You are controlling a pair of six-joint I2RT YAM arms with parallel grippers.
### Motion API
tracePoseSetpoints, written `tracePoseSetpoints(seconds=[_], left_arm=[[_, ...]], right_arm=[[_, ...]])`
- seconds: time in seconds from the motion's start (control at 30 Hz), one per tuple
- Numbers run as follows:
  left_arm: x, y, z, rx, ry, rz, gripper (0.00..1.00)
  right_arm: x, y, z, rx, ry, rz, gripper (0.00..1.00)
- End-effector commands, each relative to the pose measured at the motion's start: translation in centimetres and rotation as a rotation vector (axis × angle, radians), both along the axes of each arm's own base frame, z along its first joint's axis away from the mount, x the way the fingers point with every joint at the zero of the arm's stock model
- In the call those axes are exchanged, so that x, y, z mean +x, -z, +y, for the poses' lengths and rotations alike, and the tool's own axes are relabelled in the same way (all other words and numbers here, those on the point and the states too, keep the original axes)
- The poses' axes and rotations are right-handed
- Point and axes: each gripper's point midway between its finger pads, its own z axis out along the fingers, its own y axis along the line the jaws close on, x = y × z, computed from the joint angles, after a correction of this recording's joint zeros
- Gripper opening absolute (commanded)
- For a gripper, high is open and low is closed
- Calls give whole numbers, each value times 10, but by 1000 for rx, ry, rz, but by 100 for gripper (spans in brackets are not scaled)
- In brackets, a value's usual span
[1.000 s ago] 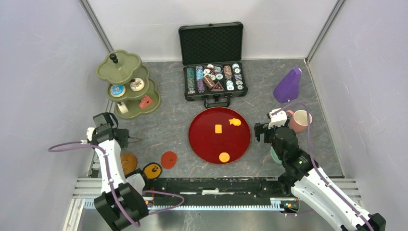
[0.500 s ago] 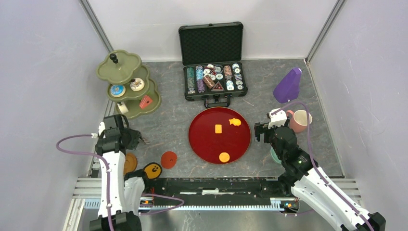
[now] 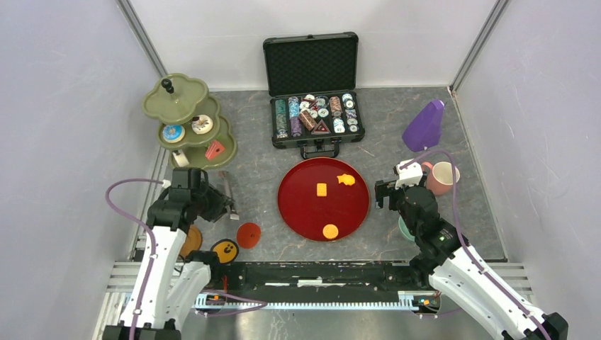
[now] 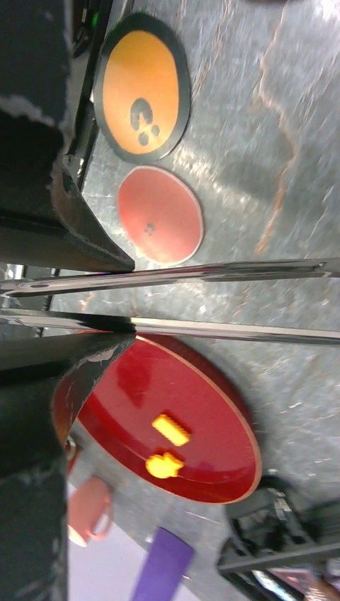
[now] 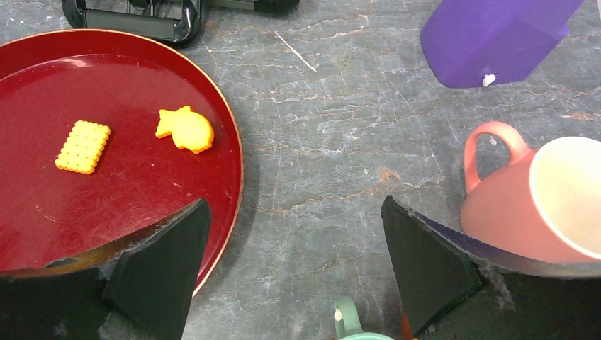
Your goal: Serve the afternoon tea
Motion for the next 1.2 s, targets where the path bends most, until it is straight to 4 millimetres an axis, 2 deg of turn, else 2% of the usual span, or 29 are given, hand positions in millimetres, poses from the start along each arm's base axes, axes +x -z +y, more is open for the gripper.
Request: tracePoseSetpoints(seconds=[0.0,0.1,0.23,0.33,0.43,0.6,0.8,0.93,1.07,1.17], left_arm=[[6,-29,-29,-23,167,-78,42],[15,-35,-47,-19,248,-120,43],[23,-28,-77,40,383,-126,45],[34,-18,-83,170,456,-114,45],[46,-2,-81,290,546,-64,45],[55,23,-72,465,735,37,45],[57,56,-74,535,942,139,49],[63,73,-65,604,966,212,52],[68,80,-68,605,972,229,54],[74,84,-78,565,979,201,64]], right_arm=[[5,-14,1,19,13,-45,98],[6,-12,1,16,13,-40,98],[5,-10,2,12,11,-32,98],[6,-11,1,12,12,-33,98],[5,-10,0,10,15,-30,98],[5,-11,0,13,17,-32,98],[5,-10,0,9,16,-30,98],[5,-11,0,12,18,-32,98],[5,-11,0,18,17,-39,98],[5,-13,2,22,4,-40,98]])
